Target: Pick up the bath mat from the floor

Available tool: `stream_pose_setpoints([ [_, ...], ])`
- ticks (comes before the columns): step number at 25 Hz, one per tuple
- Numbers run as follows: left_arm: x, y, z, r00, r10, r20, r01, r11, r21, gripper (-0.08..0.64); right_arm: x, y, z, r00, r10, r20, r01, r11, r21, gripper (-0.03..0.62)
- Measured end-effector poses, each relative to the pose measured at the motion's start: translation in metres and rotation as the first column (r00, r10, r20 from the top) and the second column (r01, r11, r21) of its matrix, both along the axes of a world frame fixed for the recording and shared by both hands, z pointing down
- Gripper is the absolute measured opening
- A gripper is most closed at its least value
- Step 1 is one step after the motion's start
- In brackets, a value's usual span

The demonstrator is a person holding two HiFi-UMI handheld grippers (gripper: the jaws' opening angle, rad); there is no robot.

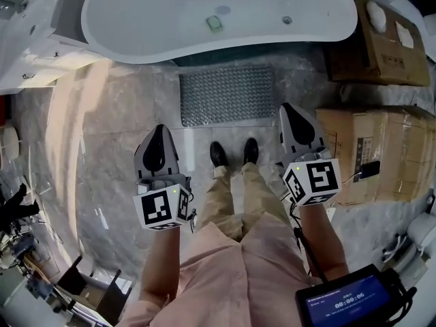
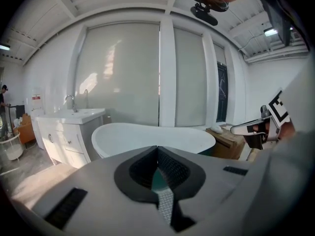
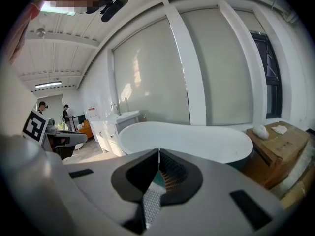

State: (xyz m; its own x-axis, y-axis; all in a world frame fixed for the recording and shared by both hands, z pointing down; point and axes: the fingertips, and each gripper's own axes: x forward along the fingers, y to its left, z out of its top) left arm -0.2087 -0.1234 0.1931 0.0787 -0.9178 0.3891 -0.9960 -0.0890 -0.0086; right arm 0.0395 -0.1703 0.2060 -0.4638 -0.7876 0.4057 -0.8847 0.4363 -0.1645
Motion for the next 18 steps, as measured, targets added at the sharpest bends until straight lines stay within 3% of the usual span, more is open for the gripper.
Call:
stream_pose_setpoints([
  [4, 0.008, 0.014, 0.029, 1.000, -0.003, -0.002, 0.003, 0.998, -0.056, 0.025, 0.016, 0.012, 0.030, 1.000, 0.013, -0.012, -0.014, 0.998, -0.054, 0.018],
  [18, 0.022, -0.009, 0.015, 0.999, 0.045, 0.005, -0.045, 0.999, -0.005, 0.025, 0.034, -0.002, 0.020, 1.000, 0.014, -0.011, -0.014, 1.000, -0.002, 0.018],
])
